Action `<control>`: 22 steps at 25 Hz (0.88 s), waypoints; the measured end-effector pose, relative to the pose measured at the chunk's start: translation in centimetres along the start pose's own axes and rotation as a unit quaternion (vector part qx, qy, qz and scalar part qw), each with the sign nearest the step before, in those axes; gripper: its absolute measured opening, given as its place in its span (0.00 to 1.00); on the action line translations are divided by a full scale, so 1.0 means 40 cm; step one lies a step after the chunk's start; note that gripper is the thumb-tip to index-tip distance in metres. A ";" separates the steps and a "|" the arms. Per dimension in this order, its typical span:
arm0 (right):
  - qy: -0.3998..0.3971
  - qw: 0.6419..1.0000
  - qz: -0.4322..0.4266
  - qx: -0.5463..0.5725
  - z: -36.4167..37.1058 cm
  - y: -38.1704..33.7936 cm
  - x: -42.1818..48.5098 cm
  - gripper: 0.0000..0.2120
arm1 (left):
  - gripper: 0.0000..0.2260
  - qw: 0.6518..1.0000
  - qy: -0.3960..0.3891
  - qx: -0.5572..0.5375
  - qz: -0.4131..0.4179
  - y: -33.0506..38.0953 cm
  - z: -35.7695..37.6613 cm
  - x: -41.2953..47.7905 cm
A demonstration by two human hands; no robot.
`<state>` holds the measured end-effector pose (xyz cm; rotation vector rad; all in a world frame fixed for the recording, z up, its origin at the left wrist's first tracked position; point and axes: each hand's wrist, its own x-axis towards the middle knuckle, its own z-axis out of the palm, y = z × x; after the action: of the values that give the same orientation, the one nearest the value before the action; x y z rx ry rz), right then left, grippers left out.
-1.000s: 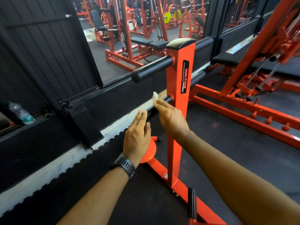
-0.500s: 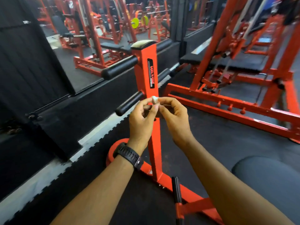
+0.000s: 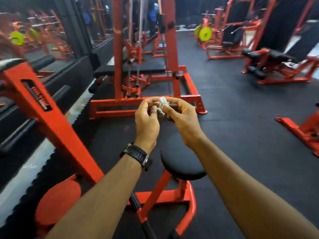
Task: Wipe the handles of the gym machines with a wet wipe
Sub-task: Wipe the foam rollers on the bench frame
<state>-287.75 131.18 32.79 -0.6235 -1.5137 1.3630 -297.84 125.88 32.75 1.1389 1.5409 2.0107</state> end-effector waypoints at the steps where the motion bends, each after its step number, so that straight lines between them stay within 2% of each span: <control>1: 0.020 1.000 -0.010 -0.011 -0.056 -0.011 0.001 0.12 | 0.12 1.000 -0.022 -0.013 -0.008 0.007 0.057 -0.009; 3: 0.045 0.999 -0.016 -0.025 -0.153 -0.035 0.006 0.11 | 0.07 0.997 -0.067 -0.034 -0.015 0.011 0.147 -0.027; 6: 0.060 0.997 -0.021 -0.034 -0.315 -0.057 0.021 0.10 | 0.08 0.995 -0.096 -0.024 0.001 0.009 0.296 -0.057; 11: -0.001 0.999 -0.014 -0.029 -0.591 -0.063 0.064 0.16 | 0.07 0.998 -0.046 0.014 0.031 0.001 0.569 -0.083; 16: -0.024 0.997 -0.030 -0.060 -0.884 -0.064 0.147 0.16 | 0.04 0.999 0.033 0.031 0.023 -0.011 0.871 -0.111; 19: -0.033 0.999 -0.020 -0.037 -0.988 -0.070 0.191 0.12 | 0.03 0.996 0.068 0.049 0.021 -0.002 0.990 -0.099; 22: -0.029 0.998 -0.049 -0.024 -1.057 -0.082 0.257 0.10 | 0.05 0.998 0.058 0.008 0.003 0.009 1.068 -0.076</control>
<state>-253.54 158.19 35.06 -0.5370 -1.6066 1.2829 -262.94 150.59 35.32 1.0500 1.6143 2.1049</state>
